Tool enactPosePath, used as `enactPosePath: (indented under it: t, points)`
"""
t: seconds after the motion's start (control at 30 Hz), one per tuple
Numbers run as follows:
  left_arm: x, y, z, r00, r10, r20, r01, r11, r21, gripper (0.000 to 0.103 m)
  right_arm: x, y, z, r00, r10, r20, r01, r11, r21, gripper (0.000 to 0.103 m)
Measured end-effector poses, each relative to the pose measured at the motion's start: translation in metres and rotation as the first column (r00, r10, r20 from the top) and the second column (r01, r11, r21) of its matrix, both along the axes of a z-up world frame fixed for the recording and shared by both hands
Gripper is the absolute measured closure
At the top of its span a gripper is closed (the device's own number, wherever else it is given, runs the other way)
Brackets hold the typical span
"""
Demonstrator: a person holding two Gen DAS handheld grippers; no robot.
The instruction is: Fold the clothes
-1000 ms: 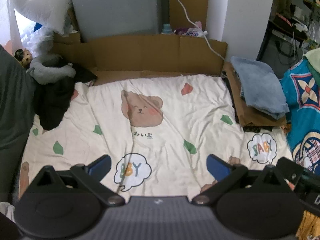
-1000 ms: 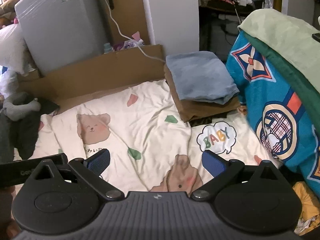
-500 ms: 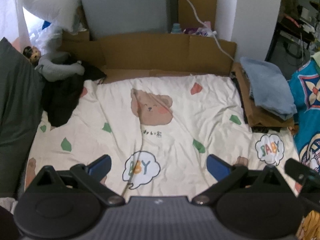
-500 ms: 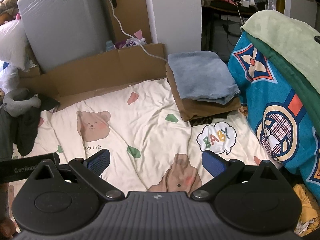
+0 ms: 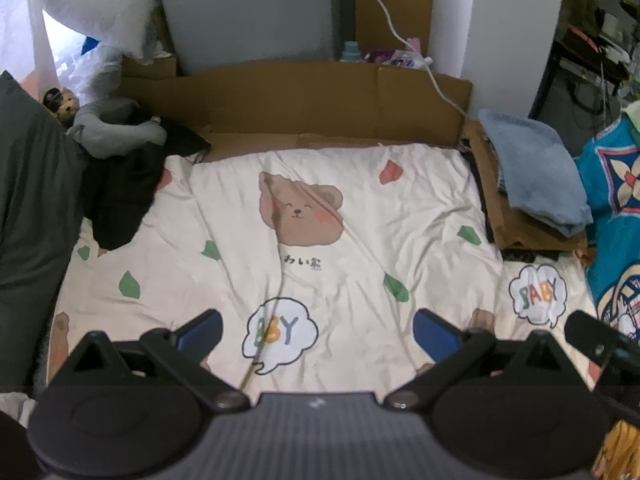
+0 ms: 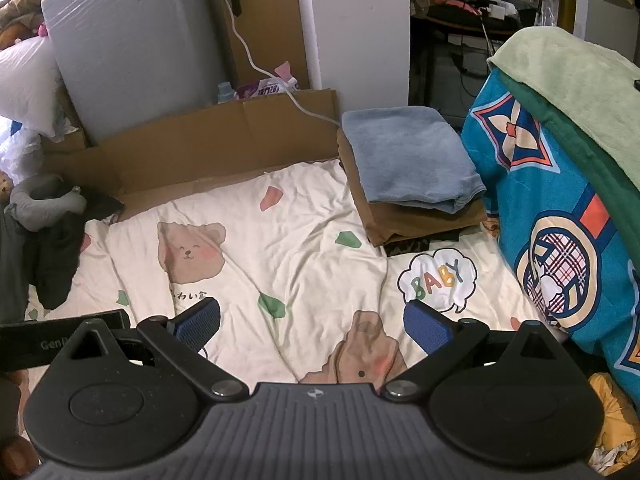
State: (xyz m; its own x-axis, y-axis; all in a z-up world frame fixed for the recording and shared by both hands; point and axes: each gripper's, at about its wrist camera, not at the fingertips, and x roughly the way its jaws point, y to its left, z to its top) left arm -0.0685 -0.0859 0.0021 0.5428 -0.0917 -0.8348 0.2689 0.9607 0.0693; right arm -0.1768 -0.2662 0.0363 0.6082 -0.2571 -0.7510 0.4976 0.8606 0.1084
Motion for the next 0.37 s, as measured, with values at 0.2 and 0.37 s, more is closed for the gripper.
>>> enactPosePath:
  t: [0.2,0.37]
  points:
    - [-0.0032,-0.0031,-0.0035,1.000,-0.011,-0.015,0.011,1.000,0.008,0.001,-0.0029,-0.0025,0.0021,1.000,-0.004,0.000,0.004,1.000,0.005,0.002]
    - [-0.0064,-0.0070,-0.0054,1.000,-0.004,-0.013,0.004,1.000,0.002,0.001,-0.0013,0.0007,0.0012,1.000,0.009,-0.001,-0.009,1.000,0.000,0.002]
